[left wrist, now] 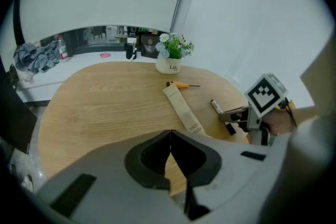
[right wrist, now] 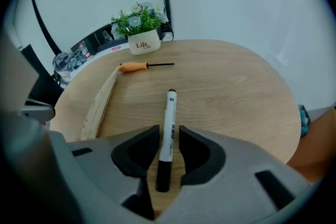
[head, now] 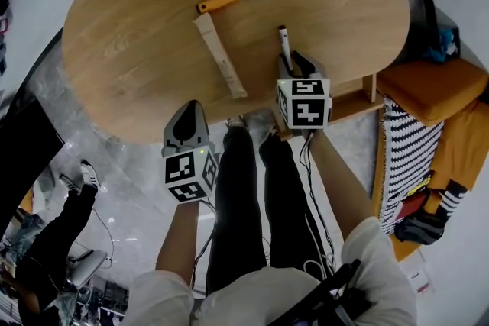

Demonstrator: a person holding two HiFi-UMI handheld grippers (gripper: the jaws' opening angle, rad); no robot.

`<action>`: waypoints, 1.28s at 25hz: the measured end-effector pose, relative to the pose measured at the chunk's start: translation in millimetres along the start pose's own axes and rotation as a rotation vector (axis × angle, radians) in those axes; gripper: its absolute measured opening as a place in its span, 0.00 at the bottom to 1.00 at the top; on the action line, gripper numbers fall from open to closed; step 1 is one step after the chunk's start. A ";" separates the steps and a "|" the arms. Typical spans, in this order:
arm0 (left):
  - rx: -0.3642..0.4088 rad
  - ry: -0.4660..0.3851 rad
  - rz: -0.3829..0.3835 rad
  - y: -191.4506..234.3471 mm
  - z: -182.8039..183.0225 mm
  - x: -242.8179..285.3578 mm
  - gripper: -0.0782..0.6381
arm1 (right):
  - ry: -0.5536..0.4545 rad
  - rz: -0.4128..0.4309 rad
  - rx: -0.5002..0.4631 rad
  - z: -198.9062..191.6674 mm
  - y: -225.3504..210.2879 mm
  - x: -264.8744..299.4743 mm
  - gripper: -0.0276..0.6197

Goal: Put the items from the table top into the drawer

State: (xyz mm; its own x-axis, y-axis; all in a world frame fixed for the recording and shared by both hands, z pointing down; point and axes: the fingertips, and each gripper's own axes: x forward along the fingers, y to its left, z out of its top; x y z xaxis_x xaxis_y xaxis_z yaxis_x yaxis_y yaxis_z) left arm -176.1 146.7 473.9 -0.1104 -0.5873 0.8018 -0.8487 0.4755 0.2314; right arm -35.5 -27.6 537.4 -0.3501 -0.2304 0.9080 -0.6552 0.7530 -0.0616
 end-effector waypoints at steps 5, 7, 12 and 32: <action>-0.007 -0.001 -0.006 -3.0 -4.5 -0.7 0.12 | -0.003 -0.009 -0.017 0.7 -2.0 0.6 0.17; -0.005 0.002 -0.009 -5.7 -7.8 -2.3 0.12 | 0.004 -0.007 -0.040 0.1 -1.0 0.9 0.15; 0.008 0.008 -0.014 -14.2 -15.3 -6.2 0.12 | -0.005 -0.003 -0.078 1.4 3.4 -2.5 0.13; 0.212 0.033 -0.143 -119.9 -21.2 -11.2 0.12 | -0.088 -0.116 0.223 -68.3 -91.4 -103.1 0.13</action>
State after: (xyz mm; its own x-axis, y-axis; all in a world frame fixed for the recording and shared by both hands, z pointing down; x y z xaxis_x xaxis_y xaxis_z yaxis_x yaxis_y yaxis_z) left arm -62.1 110.1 448.9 0.0325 -0.6156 0.7874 -0.9442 0.2393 0.2261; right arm 106.2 -30.6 477.7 -0.3147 -0.3674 0.8752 -0.8222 0.5663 -0.0579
